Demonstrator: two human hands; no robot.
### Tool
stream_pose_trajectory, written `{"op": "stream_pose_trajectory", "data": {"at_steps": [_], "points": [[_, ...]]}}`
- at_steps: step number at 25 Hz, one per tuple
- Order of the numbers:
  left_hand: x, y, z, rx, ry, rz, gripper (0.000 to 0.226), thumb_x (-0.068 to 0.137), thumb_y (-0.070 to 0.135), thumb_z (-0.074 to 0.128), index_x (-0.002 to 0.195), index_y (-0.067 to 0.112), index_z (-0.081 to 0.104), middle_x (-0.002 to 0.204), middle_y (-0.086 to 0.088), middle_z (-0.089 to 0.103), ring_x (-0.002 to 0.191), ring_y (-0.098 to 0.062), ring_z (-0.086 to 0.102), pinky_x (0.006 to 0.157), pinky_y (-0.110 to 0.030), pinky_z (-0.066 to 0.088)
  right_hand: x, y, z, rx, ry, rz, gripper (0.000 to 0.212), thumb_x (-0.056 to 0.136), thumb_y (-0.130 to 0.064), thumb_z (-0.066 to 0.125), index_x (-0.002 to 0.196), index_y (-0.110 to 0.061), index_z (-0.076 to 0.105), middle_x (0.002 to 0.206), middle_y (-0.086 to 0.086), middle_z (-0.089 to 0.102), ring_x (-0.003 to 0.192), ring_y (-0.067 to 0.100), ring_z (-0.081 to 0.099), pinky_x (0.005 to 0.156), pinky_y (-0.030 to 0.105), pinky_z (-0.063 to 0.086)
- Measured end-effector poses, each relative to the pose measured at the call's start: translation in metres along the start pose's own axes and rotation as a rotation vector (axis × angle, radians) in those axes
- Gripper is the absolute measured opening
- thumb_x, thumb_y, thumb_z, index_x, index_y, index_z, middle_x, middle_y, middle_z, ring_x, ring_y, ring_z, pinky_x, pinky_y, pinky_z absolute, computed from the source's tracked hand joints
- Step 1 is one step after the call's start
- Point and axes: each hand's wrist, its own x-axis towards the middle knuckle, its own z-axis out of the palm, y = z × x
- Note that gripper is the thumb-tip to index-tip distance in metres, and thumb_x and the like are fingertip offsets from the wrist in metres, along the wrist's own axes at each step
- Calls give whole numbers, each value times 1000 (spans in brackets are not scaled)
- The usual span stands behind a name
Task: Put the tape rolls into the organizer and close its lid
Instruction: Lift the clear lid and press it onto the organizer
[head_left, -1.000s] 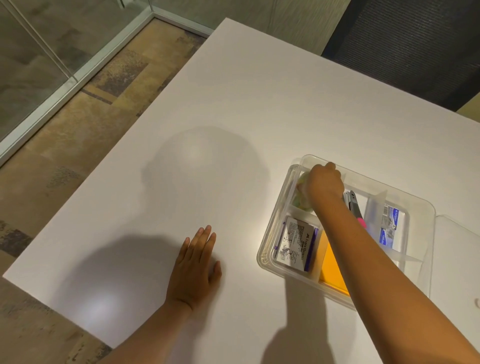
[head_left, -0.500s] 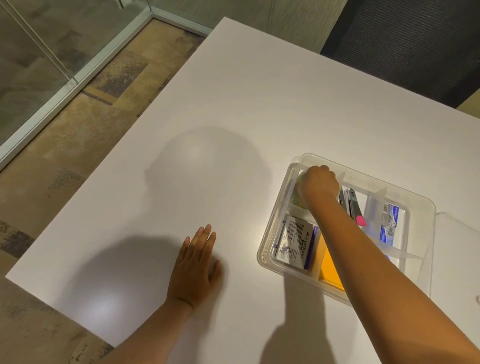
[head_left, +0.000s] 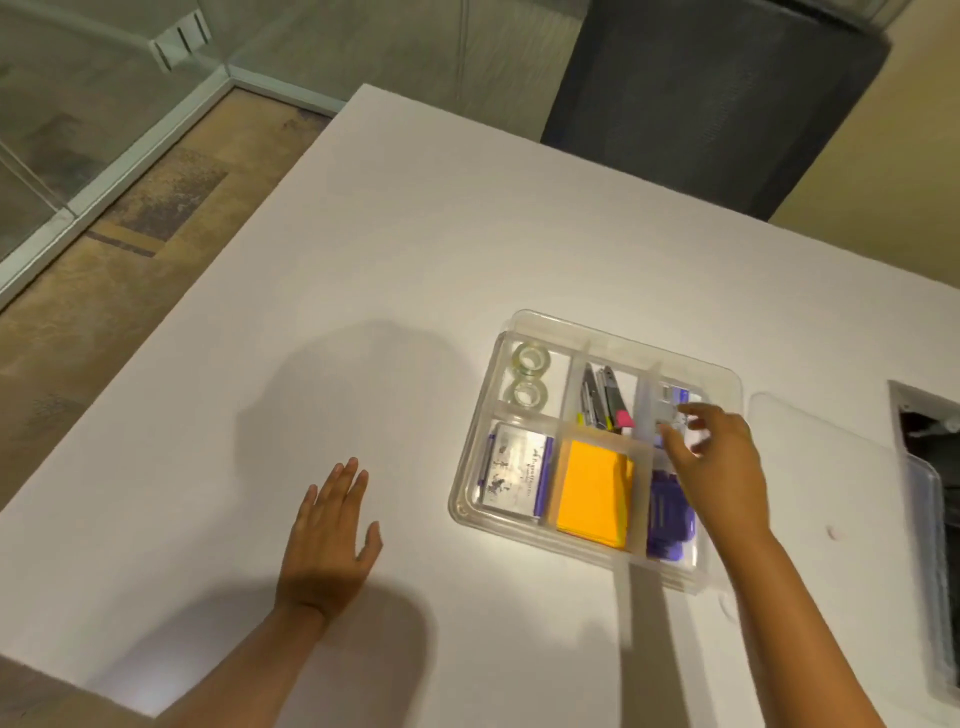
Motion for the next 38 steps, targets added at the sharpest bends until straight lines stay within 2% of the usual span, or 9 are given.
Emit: {"op": "stream_pose_trajectory", "data": {"at_steps": [3,7,10,13,18,24,27,35,38], "points": [[2,-1,-1,24,-53,-6,79,87,61,10,136,6,38,146,-13,36,136,-24,27,115,-30,2,-29,63,-34,-22,72,91,31,86,-16,63,116,-10,58,114,19,58,89,30,60,76,37,48],[3,10,0,-26,-61,-4,97,75,78,10,143,10,18,152,-6,18,140,-20,12,115,-41,10,-71,131,-40,-91,12,250,35,86,-12,62,120,-5,57,123,24,56,110,39,55,93,46,46],[5,38,-2,-160,-84,105,93,73,80,19,143,22,-2,154,2,11,139,-10,11,115,-35,12,-101,149,-18,-74,-85,324,38,86,-10,63,122,1,57,131,25,53,122,38,49,103,45,39],[14,65,-9,-219,-106,263,80,79,70,30,142,34,-5,154,9,6,140,-7,15,115,-33,17,-123,147,4,-96,-128,347,43,83,-16,67,123,-3,57,140,19,45,131,34,41,105,45,38],[24,83,-17,-239,-90,309,68,89,40,47,144,23,9,153,4,19,139,-13,22,114,-36,19,-136,140,9,-154,-37,318,7,85,-15,61,89,-10,63,137,14,49,124,31,44,85,41,48],[27,88,-25,-197,-69,304,61,91,28,50,144,14,20,151,-3,27,136,-19,32,110,-39,33,-137,137,-10,-354,10,152,11,80,-13,64,81,-2,63,119,15,62,99,32,58,72,35,52],[28,90,-27,-185,-98,295,65,91,30,50,144,14,17,153,-3,22,136,-18,31,110,-39,33,-132,138,-34,-388,73,82,12,74,-3,68,75,-3,57,100,15,64,76,24,54,56,28,41],[41,107,-50,-180,-14,327,68,91,40,45,144,25,4,155,6,9,140,-11,16,113,-32,18,-106,92,-121,-217,610,-140,30,72,18,59,92,-3,52,100,16,65,57,25,48,46,22,28],[47,121,-67,-261,73,360,78,86,41,54,139,38,-3,149,17,2,135,-4,14,107,-31,20,-103,57,-135,-126,692,-246,34,72,18,62,97,-3,53,105,14,67,55,31,58,40,27,39]]}}
